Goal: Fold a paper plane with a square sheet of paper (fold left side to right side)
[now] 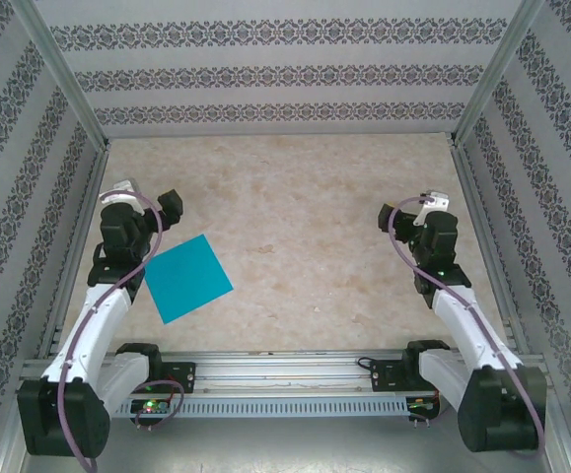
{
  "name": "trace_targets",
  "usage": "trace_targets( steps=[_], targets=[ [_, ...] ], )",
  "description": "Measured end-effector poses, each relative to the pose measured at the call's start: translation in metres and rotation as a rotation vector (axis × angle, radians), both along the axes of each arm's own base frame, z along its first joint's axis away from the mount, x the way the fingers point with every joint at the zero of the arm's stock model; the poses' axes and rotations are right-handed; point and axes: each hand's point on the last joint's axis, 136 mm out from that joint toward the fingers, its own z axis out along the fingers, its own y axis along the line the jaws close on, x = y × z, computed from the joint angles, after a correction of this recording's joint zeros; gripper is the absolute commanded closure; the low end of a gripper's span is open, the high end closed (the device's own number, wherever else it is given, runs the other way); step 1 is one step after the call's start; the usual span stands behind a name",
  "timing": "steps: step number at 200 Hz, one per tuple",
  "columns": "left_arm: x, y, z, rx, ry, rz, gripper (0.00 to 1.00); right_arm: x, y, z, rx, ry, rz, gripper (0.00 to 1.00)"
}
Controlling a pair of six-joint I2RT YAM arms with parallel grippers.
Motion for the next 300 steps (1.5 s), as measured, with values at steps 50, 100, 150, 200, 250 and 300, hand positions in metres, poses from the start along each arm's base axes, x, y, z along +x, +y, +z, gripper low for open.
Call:
trace_targets(
  steps=[50,100,150,200,250,300],
  targets=[
    [-0.045,-0.045,-0.074,-0.277,0.350,-0.144,0.00,-0.027,0.044,-0.026,0.277,0.187,0.154,0.02],
    [-0.077,-0.064,-0.151,-0.396,0.642,-0.154,0.00,-0.034,0.077,-0.034,0.339,0.283,0.242,0.02],
    [-0.075,-0.065,-0.172,-0.414,0.702,-0.136,0.00,-0.038,0.093,-0.034,0.298,0.309,0.278,0.02],
    [-0.069,-0.076,-0.192,-0.407,0.754,-0.161,0.00,-0.038,0.090,-0.035,0.261,0.318,0.254,0.02],
    [-0.056,-0.128,-0.191,-0.349,0.766,-0.308,0.00,-0.040,0.089,-0.038,0.234,0.328,0.248,0.02],
    [-0.038,-0.211,-0.188,-0.314,0.787,-0.480,0.00,-0.041,0.087,-0.044,0.221,0.353,0.233,0.02]
  ],
)
